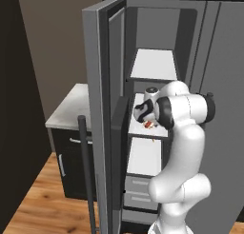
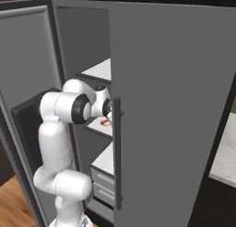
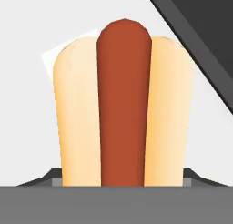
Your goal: Store the hot dog in the freezer for long-term storage. Close the freezer door after placing the cooked food.
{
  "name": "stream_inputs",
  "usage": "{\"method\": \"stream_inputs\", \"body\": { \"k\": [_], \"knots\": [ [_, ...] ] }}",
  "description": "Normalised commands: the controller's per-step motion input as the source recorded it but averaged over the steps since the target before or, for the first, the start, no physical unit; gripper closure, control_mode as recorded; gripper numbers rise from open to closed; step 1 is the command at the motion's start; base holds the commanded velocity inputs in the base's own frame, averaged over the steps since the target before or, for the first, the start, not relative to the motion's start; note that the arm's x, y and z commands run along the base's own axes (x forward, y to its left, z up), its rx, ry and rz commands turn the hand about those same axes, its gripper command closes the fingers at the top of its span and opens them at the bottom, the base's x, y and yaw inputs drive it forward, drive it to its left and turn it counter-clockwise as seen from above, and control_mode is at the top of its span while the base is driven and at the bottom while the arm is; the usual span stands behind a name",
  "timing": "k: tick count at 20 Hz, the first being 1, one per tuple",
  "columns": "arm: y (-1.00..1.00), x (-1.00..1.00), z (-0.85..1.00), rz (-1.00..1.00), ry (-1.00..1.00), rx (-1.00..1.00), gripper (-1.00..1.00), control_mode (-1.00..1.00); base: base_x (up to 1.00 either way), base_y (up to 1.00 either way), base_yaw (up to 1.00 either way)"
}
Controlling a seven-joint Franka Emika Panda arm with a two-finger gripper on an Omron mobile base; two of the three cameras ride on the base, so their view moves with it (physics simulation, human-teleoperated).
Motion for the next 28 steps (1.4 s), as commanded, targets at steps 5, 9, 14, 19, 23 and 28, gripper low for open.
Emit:
{"method": "stream_inputs", "body": {
  "k": [5,9,14,19,23,28],
  "knots": [
    [-0.02,0.35,-0.31,-0.04,0.04,0.0,1.0,-1.0,0.0,0.0,0.0],
    [-0.08,0.47,-0.28,-0.04,0.07,0.0,1.0,-1.0,0.0,0.0,0.0],
    [-0.08,0.51,-0.27,-0.01,0.02,0.0,1.0,-1.0,0.0,0.0,0.0],
    [-0.18,0.42,-0.34,0.0,0.0,0.0,1.0,-1.0,0.0,0.0,0.0],
    [-0.23,0.31,-0.38,0.0,-0.01,0.0,1.0,-1.0,0.0,0.0,0.0],
    [-0.04,0.01,-0.17,0.02,-0.06,0.0,1.0,-1.0,0.0,0.0,0.0]
  ]
}}
